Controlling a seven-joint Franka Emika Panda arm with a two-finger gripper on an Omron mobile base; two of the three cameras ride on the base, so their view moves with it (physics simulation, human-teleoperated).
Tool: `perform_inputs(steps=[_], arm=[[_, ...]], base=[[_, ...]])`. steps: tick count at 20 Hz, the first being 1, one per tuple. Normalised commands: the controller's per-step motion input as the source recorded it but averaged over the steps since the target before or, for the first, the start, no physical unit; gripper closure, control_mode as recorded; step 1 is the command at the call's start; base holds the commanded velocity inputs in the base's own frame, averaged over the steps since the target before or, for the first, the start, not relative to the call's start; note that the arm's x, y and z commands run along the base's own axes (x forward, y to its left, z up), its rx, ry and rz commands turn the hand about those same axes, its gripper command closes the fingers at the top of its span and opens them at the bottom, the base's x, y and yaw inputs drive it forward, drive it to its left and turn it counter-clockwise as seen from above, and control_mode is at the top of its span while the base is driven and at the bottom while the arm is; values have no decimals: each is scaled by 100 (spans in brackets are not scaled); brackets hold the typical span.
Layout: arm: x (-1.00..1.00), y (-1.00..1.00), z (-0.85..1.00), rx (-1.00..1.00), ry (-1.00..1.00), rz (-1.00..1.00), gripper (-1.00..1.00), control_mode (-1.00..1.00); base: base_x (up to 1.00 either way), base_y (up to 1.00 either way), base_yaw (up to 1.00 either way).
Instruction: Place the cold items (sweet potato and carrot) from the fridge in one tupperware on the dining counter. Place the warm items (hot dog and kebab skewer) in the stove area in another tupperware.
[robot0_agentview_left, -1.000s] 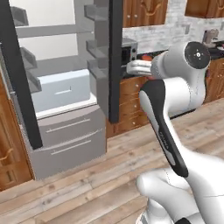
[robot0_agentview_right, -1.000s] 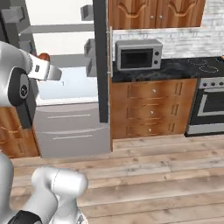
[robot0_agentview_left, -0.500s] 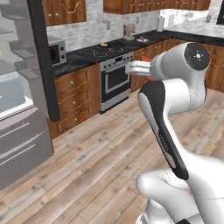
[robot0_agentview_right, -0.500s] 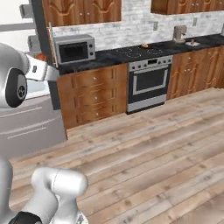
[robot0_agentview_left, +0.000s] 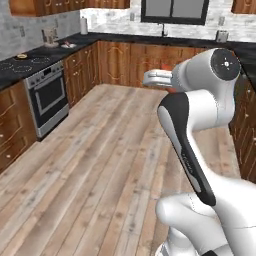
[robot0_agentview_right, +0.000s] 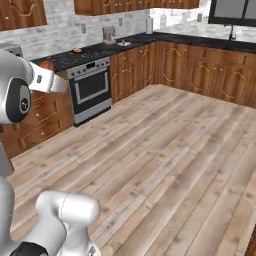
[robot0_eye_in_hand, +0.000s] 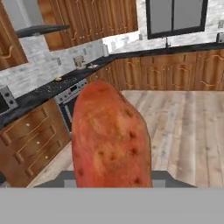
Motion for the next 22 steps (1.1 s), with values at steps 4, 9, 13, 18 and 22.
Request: perform_inputs(steps=[4,9,13,18,22], arm=[[0,0,0,0,0,0,100,100],[0,0,0,0,0,0,100,100],[0,0,0,0,0,0,100,100],[0,0,0,0,0,0,100,100],[0,0,0,0,0,0,100,100]], base=[[-53,-15,-63],[-25,-87,-19],[-8,-100,-8],[0,-100,-3],[0,-100,0]])
